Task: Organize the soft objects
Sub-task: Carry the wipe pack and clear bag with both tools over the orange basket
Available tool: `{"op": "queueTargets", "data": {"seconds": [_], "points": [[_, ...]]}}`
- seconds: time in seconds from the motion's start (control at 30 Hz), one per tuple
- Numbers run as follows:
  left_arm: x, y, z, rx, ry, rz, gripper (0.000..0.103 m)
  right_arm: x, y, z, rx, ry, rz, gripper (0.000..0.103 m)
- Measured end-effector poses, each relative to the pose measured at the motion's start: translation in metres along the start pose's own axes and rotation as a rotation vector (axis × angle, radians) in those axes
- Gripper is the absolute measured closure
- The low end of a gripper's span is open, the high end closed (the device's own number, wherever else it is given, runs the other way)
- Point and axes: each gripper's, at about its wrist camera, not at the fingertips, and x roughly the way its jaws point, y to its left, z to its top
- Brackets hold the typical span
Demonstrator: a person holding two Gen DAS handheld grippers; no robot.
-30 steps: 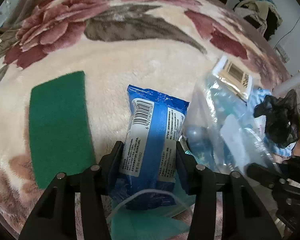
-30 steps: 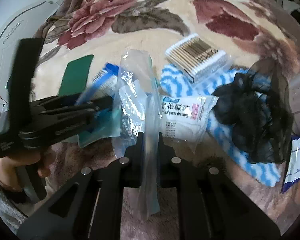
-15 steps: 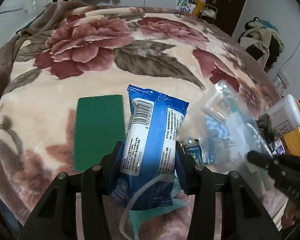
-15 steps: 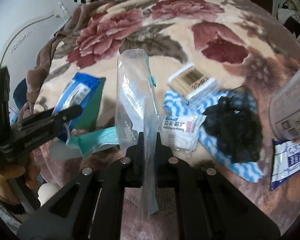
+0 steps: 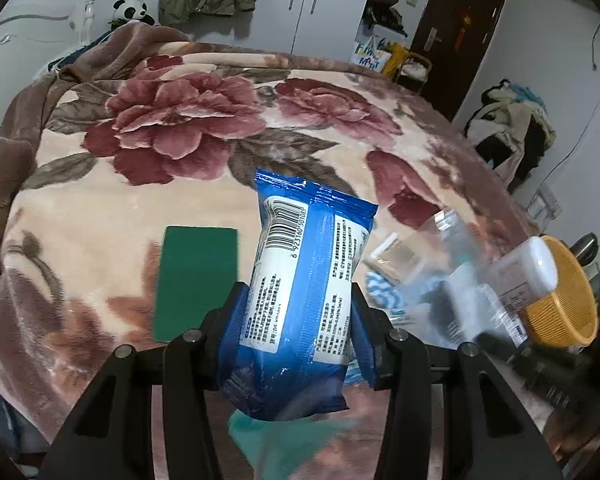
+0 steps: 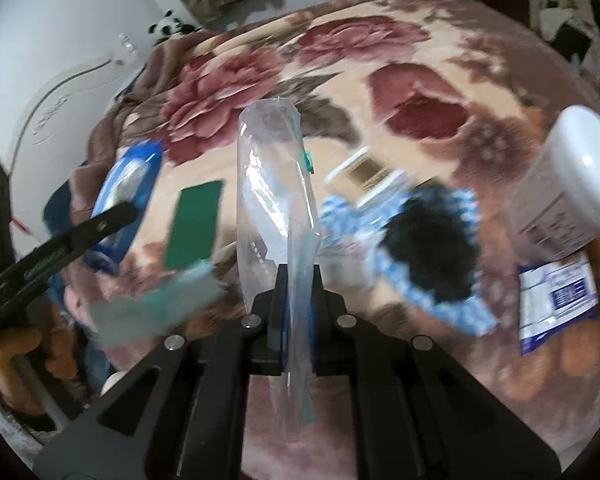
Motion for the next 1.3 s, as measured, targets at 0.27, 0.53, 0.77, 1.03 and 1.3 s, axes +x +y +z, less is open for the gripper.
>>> {"op": "queueTargets", "data": {"seconds": [0.27,0.53,0.77,1.03,1.3], "points": [[0.011,0.004,-0.010,-0.029,0.030,-0.029,0.053,0.037,0.032,-0.042,-0.147,0.150,0.041,0.096],[-0.005,0.009,-0.013,-0.038,0.042,0.041,0.053,0.007,0.009,-0.008,-0.043,0.031,-0.008,0.096],[-0.012,-0.004,-0.014,-0.015,0.046,0.050,0.053,-0.028,-0.014,0.023,-0.003,-0.034,-0.064,0.096],[-0.011,-0.036,-0.002,0.016,0.041,0.020,0.053,-0.060,-0.050,0.035,0.060,-0.072,-0.072,0.096],[-0.007,-0.088,0.018,0.068,0.036,-0.018,0.053,-0.099,-0.088,0.047,0.100,-0.133,-0.090,0.096]]}}
